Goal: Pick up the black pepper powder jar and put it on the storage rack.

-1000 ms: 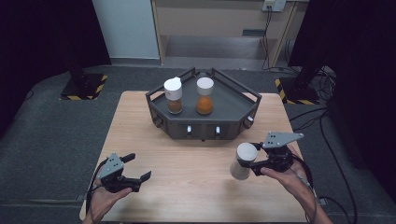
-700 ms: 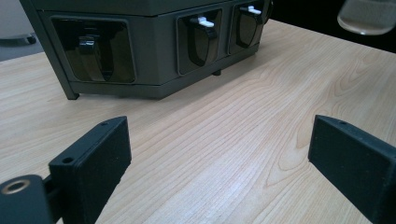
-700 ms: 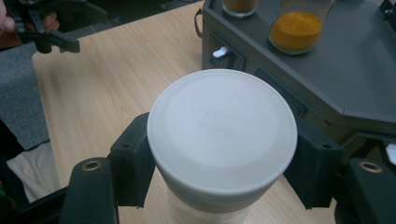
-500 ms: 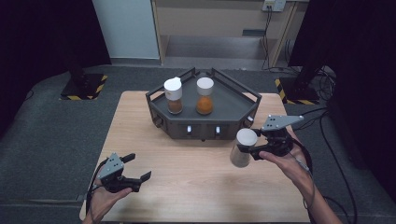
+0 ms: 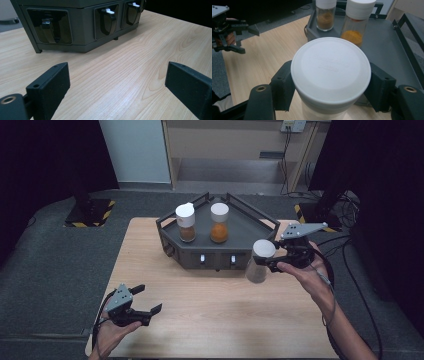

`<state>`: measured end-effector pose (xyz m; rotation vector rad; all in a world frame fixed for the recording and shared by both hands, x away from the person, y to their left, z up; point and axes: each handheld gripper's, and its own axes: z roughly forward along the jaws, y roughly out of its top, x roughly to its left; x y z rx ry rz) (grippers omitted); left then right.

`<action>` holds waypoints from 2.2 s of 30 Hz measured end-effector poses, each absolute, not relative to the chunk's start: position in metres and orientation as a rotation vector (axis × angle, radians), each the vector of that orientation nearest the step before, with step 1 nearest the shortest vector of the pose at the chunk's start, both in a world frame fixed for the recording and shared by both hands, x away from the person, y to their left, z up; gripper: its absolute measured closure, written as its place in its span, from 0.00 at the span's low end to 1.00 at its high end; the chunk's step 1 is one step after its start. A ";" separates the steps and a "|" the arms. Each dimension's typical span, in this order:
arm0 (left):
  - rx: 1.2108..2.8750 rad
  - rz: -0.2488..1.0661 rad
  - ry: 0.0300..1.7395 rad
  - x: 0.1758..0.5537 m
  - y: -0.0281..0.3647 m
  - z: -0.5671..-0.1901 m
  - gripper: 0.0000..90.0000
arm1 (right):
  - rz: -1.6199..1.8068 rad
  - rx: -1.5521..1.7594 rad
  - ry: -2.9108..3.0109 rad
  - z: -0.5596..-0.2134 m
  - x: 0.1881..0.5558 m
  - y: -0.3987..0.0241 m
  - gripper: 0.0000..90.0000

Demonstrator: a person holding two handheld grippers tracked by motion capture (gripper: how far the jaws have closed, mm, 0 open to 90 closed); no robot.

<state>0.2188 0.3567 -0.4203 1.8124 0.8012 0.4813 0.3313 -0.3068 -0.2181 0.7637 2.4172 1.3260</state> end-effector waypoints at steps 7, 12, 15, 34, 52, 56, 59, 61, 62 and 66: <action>1.813 0.480 0.800 0.219 0.357 -0.420 0.05 | 1.322 0.780 2.394 -0.206 0.342 -0.303 0.38; 1.813 0.480 0.800 0.219 0.357 -0.420 0.05 | 1.315 0.804 2.381 -0.201 0.351 -0.299 0.38; 1.813 0.480 0.801 0.219 0.357 -0.420 0.05 | 1.308 0.821 2.374 -0.199 0.356 -0.297 0.38; 1.814 0.476 0.801 0.220 0.357 -0.421 0.05 | 1.253 0.922 2.310 -0.192 0.389 -0.281 0.38; 1.812 0.473 0.805 0.220 0.358 -0.421 0.05 | 1.210 1.017 2.238 -0.192 0.410 -0.273 0.38; 1.812 0.472 0.804 0.220 0.358 -0.421 0.05 | 1.203 1.034 2.221 -0.192 0.413 -0.271 0.38; 1.811 0.472 0.805 0.220 0.358 -0.421 0.05 | 1.193 1.040 2.215 -0.192 0.417 -0.269 0.38; 1.810 0.472 0.805 0.220 0.358 -0.421 0.05 | 1.187 1.043 2.211 -0.193 0.420 -0.267 0.38; 1.809 0.472 0.805 0.220 0.358 -0.421 0.05 | 1.183 1.046 2.209 -0.193 0.421 -0.266 0.38; 1.808 0.471 0.806 0.220 0.358 -0.422 0.05 | 1.174 1.051 2.202 -0.195 0.427 -0.262 0.38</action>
